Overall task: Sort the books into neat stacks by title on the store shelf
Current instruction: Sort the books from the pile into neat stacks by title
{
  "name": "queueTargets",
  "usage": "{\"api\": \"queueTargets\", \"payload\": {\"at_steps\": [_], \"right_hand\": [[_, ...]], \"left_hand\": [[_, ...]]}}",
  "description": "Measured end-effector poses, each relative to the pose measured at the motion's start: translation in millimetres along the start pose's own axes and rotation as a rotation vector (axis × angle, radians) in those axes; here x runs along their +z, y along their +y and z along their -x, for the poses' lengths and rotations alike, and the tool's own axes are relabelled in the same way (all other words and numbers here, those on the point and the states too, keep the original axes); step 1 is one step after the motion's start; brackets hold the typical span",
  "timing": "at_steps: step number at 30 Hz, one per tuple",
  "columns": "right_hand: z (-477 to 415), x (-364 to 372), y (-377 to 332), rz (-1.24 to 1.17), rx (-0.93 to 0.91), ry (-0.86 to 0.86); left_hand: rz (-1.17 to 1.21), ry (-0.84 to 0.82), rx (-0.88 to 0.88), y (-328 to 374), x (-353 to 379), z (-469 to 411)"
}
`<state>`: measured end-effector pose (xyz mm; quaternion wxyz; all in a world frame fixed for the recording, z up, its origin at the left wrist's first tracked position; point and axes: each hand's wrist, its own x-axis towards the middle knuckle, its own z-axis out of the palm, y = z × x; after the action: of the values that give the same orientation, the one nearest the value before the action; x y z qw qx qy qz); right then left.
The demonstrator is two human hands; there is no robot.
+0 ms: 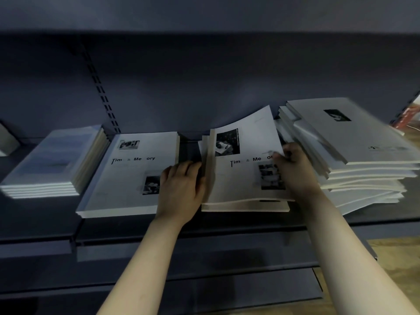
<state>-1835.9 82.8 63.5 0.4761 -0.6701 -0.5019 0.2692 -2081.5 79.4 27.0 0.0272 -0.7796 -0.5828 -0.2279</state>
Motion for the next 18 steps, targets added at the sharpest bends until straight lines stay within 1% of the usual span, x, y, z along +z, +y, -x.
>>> {"api": "queueTargets", "payload": {"at_steps": [6, 11, 15, 18], "right_hand": [[-7, 10, -17, -0.040, -0.073, 0.028], [-7, 32, -42, -0.081, -0.116, 0.050], [-6, 64, -61, -0.120, -0.062, -0.002], [1, 96, -72, -0.136, -0.055, -0.057]], "left_hand": [[-0.008, 0.042, -0.042, -22, -14, 4], [0.003, 0.063, -0.093, -62, -33, 16], [-0.024, 0.077, -0.120, -102, -49, 28], [-0.024, 0.086, -0.153, -129, -62, 37]]}}
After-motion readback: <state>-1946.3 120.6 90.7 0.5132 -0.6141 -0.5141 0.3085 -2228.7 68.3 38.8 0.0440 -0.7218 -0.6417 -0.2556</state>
